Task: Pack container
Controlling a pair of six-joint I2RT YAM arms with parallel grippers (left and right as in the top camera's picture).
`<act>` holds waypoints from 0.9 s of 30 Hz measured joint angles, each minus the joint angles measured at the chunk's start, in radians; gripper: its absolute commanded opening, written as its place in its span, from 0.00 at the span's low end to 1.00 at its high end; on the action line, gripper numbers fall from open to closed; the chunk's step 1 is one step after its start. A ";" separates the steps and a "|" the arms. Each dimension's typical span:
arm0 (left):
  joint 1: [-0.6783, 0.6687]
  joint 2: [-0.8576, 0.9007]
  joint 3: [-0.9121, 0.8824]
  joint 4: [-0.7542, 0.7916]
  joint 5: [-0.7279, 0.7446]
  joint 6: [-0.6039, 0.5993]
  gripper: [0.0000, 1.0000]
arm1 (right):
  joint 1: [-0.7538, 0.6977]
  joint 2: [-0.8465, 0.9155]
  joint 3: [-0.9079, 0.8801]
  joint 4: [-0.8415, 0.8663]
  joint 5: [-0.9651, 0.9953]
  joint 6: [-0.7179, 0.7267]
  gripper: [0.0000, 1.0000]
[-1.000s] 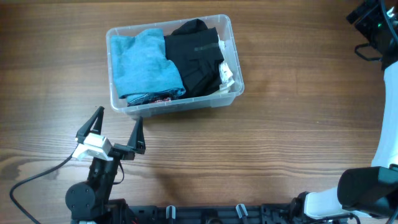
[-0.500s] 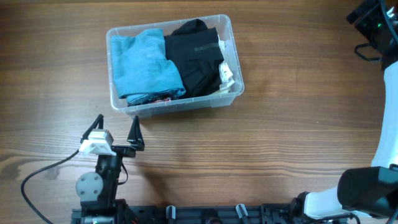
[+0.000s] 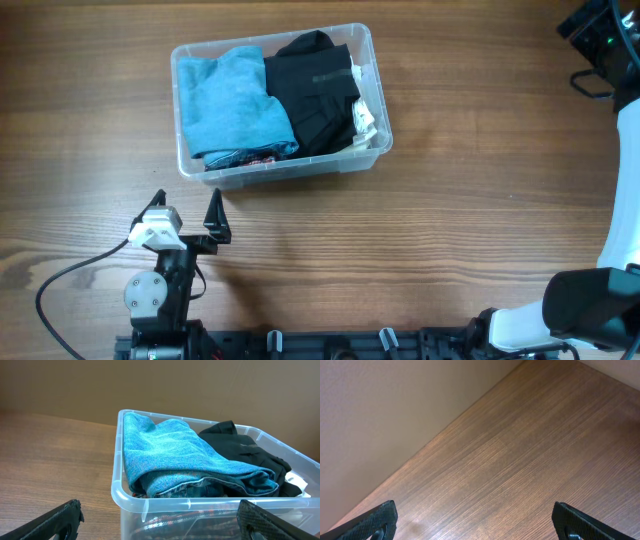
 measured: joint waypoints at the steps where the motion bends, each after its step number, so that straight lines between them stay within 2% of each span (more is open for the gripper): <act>1: 0.000 0.000 0.000 0.000 0.000 0.000 1.00 | 0.000 0.000 0.000 0.000 0.000 0.000 1.00; 14: 0.000 0.000 0.000 0.000 0.000 0.000 1.00 | 0.019 -0.004 0.000 -0.001 0.000 0.000 1.00; 17: 0.000 0.000 0.000 0.000 -0.006 0.000 1.00 | 0.092 -0.071 -0.008 0.002 0.000 0.000 1.00; 20: 0.000 0.000 0.000 -0.001 -0.006 0.000 1.00 | 0.218 -0.208 -0.066 -0.007 0.000 0.000 1.00; 22: 0.000 0.000 0.000 0.000 -0.007 0.000 1.00 | 0.275 -0.308 -0.150 -0.008 0.027 -0.008 1.00; 24: 0.000 0.000 0.000 -0.001 -0.007 0.000 1.00 | 0.291 -0.384 -0.274 0.061 0.038 -0.012 1.00; 27: 0.000 0.000 0.000 -0.001 -0.007 0.000 1.00 | 0.292 -0.544 -0.584 0.370 -0.009 -0.113 1.00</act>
